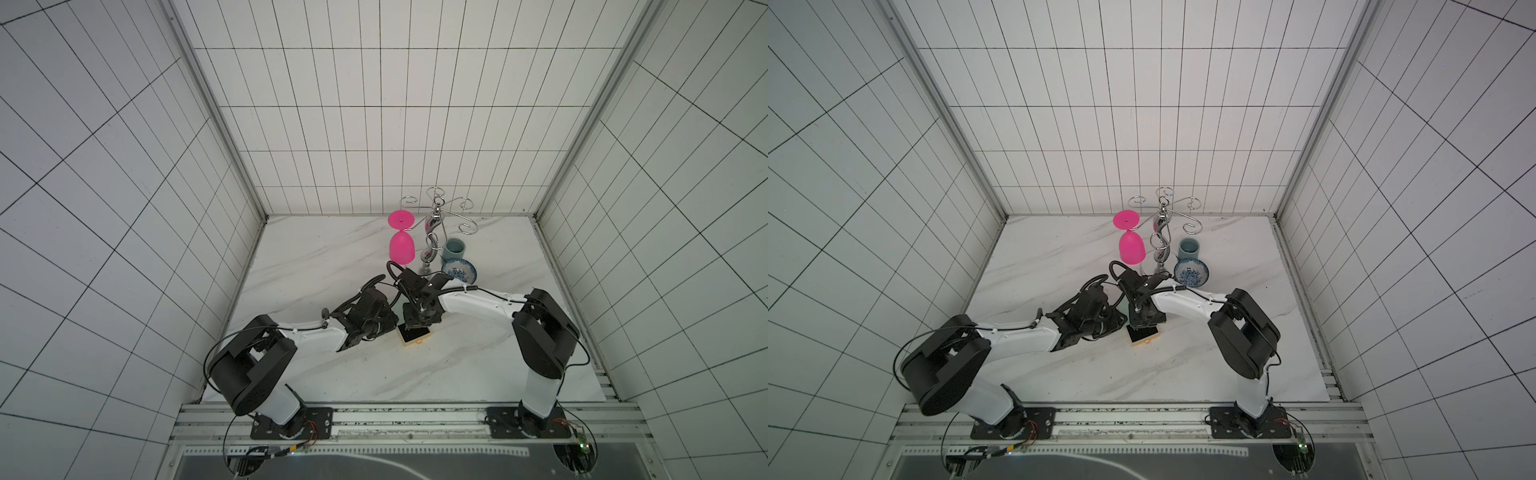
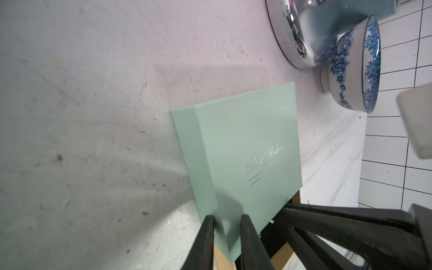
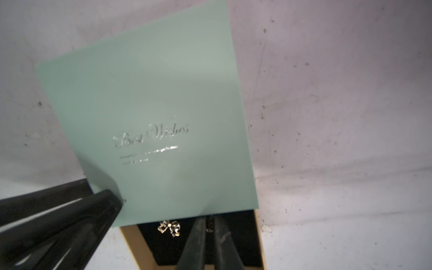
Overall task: Take out the earrings from the drawer-style jewelry box
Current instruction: Pick up the earring from the drawer.
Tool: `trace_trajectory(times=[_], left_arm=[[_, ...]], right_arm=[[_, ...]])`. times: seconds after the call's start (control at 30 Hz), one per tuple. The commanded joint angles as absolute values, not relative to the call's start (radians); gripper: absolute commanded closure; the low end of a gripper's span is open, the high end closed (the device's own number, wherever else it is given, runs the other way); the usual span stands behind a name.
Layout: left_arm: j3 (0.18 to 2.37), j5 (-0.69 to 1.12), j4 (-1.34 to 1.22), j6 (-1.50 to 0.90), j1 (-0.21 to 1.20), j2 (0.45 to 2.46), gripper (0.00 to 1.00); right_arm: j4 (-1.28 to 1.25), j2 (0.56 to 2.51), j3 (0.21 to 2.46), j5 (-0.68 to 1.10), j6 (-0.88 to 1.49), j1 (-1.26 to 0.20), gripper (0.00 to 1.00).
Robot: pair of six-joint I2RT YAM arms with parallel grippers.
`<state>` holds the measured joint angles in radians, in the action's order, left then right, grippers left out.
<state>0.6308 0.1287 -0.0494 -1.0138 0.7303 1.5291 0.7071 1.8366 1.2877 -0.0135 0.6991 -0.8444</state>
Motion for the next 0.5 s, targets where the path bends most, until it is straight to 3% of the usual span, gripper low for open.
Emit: trace_trajectory(times=[0.0,0.47], left_arm=[[0.618,0.122,-0.009,-1.020,0.732,1.552,0.79],[0.617,0.123,-0.007,-1.017,0.732,1.551,0.79]], right_arm=[[0.723,1.797,1.348,0.008,0.719,-0.836,0.90],[0.650,1.746,1.257,0.081,0.751,-0.805,1.00]])
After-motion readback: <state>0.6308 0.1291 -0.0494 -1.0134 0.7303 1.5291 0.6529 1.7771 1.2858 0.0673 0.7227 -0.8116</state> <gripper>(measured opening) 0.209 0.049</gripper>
